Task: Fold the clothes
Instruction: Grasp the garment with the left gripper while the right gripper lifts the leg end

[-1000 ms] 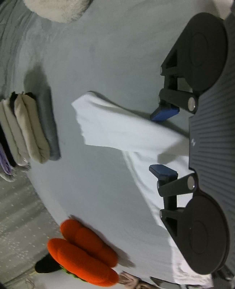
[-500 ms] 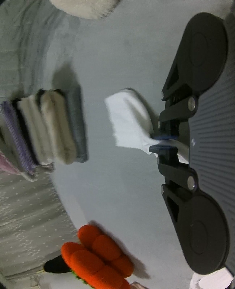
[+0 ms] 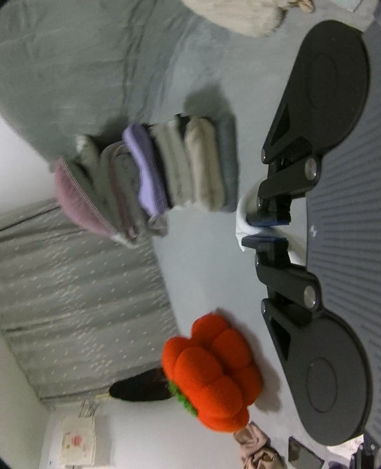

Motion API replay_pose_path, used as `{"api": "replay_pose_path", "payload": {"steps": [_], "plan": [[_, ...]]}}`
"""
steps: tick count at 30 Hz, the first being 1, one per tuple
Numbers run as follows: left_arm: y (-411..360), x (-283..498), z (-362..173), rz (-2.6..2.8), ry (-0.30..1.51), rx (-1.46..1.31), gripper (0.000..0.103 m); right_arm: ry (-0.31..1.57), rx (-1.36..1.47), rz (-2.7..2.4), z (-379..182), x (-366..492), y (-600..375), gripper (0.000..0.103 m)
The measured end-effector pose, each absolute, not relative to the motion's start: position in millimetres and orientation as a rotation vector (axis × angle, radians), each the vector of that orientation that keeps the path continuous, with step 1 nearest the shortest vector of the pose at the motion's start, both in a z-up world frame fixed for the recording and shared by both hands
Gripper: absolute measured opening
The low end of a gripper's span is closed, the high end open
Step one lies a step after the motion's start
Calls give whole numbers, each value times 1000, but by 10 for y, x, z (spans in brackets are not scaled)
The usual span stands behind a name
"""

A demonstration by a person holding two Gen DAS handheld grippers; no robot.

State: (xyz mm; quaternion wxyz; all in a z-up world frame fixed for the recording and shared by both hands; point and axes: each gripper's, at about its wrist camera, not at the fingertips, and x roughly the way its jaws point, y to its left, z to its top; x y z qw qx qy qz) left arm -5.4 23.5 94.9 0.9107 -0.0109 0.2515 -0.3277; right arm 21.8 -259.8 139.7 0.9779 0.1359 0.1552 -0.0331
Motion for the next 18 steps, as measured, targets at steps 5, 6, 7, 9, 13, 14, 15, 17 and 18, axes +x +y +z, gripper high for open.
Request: {"api": "replay_pose_path", "payload": {"steps": [5,6,7,9,13,14,15,17,18], "plan": [[390,-51,1071,-663,476,-61,1,243,242,-40,1628,93,-2450,9],[410,-42,1091,-662,470,-66,1,230,238,-35,1669,74,-2429,9],[422,-40,1114,-663,462,-72,1,220,233,-31,1709,56,-2408,9],[451,-35,1162,-663,443,-81,1,208,222,-26,1763,35,-2373,9],[498,-30,1261,-684,404,-107,1,198,208,-24,1854,3,-2351,9],[505,-31,1272,-691,400,-111,1,196,205,-26,1873,-8,-2354,9],[512,-35,1281,-699,397,-114,1,194,200,-28,1883,-20,-2359,9],[529,-56,1283,-720,399,-115,1,193,188,-34,1898,-54,-2366,9],[542,-66,1280,-733,402,-116,1,194,180,-36,1905,-73,-2369,9]]}}
